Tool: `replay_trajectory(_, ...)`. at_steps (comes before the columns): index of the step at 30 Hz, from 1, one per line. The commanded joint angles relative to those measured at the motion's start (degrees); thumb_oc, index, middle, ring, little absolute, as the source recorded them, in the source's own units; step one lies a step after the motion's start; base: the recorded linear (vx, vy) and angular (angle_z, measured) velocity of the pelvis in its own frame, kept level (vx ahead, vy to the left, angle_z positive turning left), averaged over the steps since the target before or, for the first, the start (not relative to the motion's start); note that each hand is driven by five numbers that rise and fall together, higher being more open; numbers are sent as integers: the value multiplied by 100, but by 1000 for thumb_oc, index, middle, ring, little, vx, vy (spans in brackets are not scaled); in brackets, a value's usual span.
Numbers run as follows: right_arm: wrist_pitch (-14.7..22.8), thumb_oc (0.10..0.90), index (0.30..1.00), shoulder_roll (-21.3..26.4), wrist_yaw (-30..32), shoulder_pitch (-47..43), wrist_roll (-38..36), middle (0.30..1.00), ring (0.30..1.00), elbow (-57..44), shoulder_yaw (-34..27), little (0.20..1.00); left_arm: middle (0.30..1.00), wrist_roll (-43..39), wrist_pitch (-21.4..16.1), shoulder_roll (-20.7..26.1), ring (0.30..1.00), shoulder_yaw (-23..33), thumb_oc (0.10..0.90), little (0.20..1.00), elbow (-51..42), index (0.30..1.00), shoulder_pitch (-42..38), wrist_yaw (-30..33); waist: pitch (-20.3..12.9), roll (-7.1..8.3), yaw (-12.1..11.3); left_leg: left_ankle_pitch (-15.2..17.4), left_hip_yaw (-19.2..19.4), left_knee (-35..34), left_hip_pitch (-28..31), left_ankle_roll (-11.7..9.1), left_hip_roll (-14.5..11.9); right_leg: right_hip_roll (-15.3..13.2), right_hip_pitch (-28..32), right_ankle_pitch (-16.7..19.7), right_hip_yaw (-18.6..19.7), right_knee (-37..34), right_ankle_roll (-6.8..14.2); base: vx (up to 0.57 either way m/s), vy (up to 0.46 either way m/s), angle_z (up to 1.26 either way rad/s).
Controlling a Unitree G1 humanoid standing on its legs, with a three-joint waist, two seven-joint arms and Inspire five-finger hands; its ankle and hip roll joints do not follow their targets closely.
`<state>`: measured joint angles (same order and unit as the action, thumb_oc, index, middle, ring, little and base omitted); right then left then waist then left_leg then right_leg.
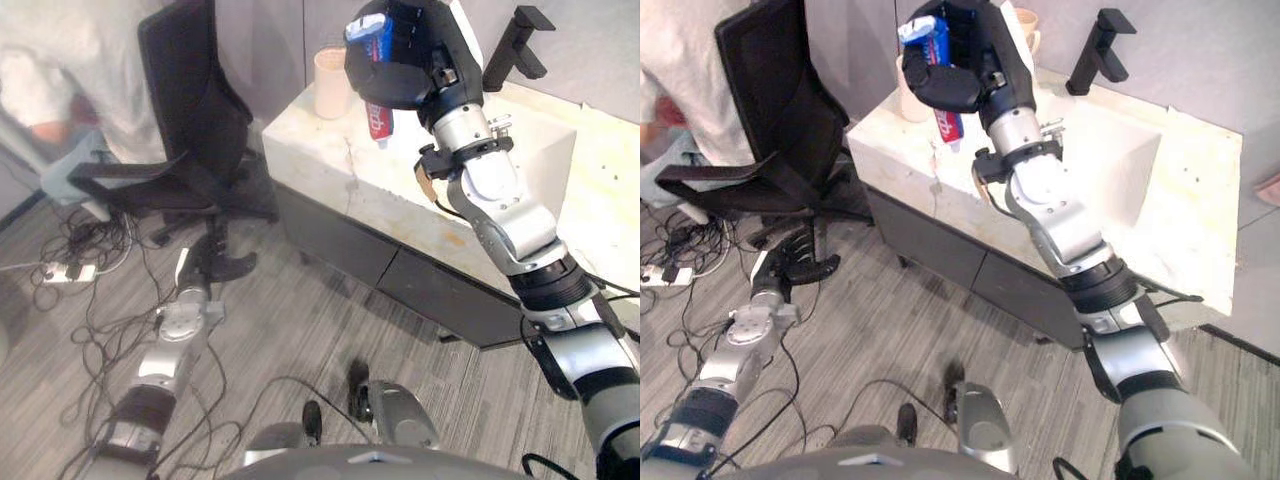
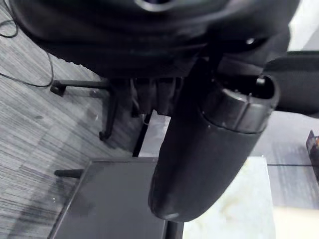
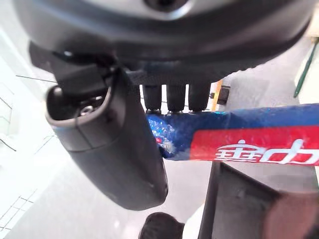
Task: Organize the bathroom.
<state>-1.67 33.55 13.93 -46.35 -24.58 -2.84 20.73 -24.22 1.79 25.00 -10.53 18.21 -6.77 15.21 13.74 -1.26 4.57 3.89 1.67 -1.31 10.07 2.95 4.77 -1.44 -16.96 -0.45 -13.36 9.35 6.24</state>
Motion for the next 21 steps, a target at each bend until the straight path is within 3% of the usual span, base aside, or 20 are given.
replay_trajectory(1, 1208, 400, 300, 91, 527, -900, -43, 300, 300, 437, -625, 300, 900, 185, -654, 201, 900, -552, 800, 900, -211, 900, -110, 93, -897, 256, 247, 402, 183, 442, -32, -406, 61, 286, 455, 467, 379, -156, 134, 175, 12, 38)
replay_trajectory(2, 1280, 400, 300, 89, 549, -892, -69, 300, 300, 472, -641, 300, 900, 125, -712, 189, 900, -616, 800, 900, -163, 900, -150, 117, -915, 239, 285, 269, 153, 644, -70, -476, 85, 357, 506, 415, 493, -153, 92, 242, 29, 58)
replay_trajectory(3, 1489, 400, 300, 53, 656, -867, 139, 300, 300, 522, -665, 300, 900, 9, -785, 145, 900, -746, 800, 900, -107, 900, -279, 135, -948, 228, 379, -117, 83, 1307, -278, -668, 160, 491, 721, 393, 794, -309, -21, 248, 33, 43)
replay_trajectory(4, 1557, 400, 300, 27, 722, -881, 201, 300, 300, 540, -647, 300, 900, -56, -720, 129, 900, -787, 800, 900, -134, 900, -352, 136, -951, 230, 385, -313, 98, 1574, -407, -733, 183, 517, 870, 364, 838, -371, -84, 315, 35, 28)
replay_trajectory(5, 1668, 400, 300, -71, 899, -887, 299, 300, 300, 574, -590, 300, 900, -182, -637, 64, 900, -921, 800, 900, -145, 900, -529, 251, -920, 293, 363, -528, 69, 2264, -777, -814, 229, 486, 1079, 332, 907, -375, -152, 259, 26, -4)
replay_trajectory(8, 1908, 400, 300, -397, 1288, -931, 614, 300, 300, 684, -417, 300, 900, -300, -531, -40, 900, -1039, 800, 900, -60, 900, -803, 368, -866, 436, 223, -218, 65, 2726, -1299, -743, 167, 394, 1362, 214, 953, -354, -208, 235, 21, -26)
replay_trajectory(11, 2040, 400, 300, -868, 1608, -1004, 967, 300, 300, 830, -227, 300, 900, -296, -456, -35, 900, -1147, 800, 900, -66, 900, -919, 466, -876, 503, 85, 290, -89, 1803, -1078, -467, -137, 365, 1495, 23, 1029, -294, -170, 271, 64, -25)
replay_trajectory(13, 1941, 400, 300, -1021, 1677, -994, 1190, 300, 300, 732, -200, 300, 900, -260, -435, -25, 900, -1216, 800, 900, -124, 900, -934, 511, -943, 468, 94, 177, -263, 947, -795, -419, -483, 384, 1482, -116, 1116, -281, -143, 240, 96, -30)
replay_trajectory(15, 1951, 400, 300, -986, 1617, -857, 1235, 300, 300, 689, -240, 300, 900, -234, -423, -15, 900, -1405, 800, 900, -247, 900, -954, 549, -923, 456, 59, 166, -323, 1063, -883, -502, -526, 271, 1393, -321, 1131, -4, -58, 192, 123, -9)
replay_trajectory(21, 1720, 400, 300, -802, 1440, -767, 1276, 300, 300, 396, -325, 300, 900, -43, -633, -48, 900, -1407, 800, 900, -197, 900, -749, 459, -1011, 292, 134, 64, 14, 514, -694, -414, -567, 130, 1330, -429, 1154, 124, 70, 149, 140, -13)
